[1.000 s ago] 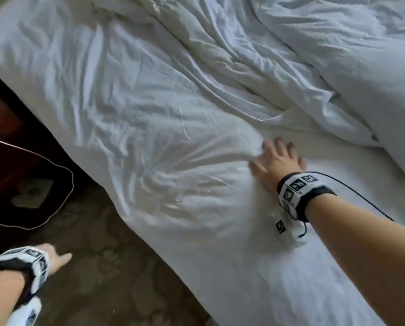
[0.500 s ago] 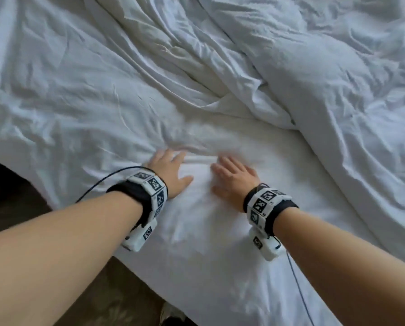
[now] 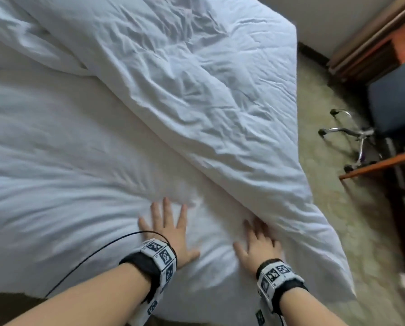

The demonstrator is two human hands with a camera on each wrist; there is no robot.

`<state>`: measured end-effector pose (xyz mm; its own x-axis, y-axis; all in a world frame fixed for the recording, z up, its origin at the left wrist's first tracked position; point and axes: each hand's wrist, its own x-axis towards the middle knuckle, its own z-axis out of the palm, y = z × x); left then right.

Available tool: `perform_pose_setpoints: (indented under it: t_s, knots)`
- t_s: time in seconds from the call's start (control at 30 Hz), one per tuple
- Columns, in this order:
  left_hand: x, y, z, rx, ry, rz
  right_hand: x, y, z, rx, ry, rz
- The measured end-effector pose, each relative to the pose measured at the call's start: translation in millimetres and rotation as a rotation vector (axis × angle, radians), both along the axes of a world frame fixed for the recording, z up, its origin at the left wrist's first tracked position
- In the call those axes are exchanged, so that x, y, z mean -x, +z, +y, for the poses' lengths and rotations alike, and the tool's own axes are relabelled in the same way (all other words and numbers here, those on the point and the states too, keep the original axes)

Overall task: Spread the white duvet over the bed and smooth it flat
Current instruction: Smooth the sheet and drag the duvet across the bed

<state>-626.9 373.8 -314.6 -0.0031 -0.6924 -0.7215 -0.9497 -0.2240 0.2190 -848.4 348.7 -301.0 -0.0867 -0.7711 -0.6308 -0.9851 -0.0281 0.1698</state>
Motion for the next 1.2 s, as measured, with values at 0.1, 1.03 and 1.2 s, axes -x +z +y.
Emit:
perform_pose_setpoints:
  t_s: [0.1, 1.03, 1.2]
  knots:
    - [64, -5, 17, -0.036, -0.064, -0.024, 48, 8, 23, 0.031, 0.075, -0.053]
    - [185, -24, 9, -0.249, 0.248, -0.31, 138, 47, -167, 0.177, 0.875, -0.268]
    - [192, -18, 2, -0.282, 0.236, -0.38, 159, 51, -189, 0.114, 0.985, -0.284]
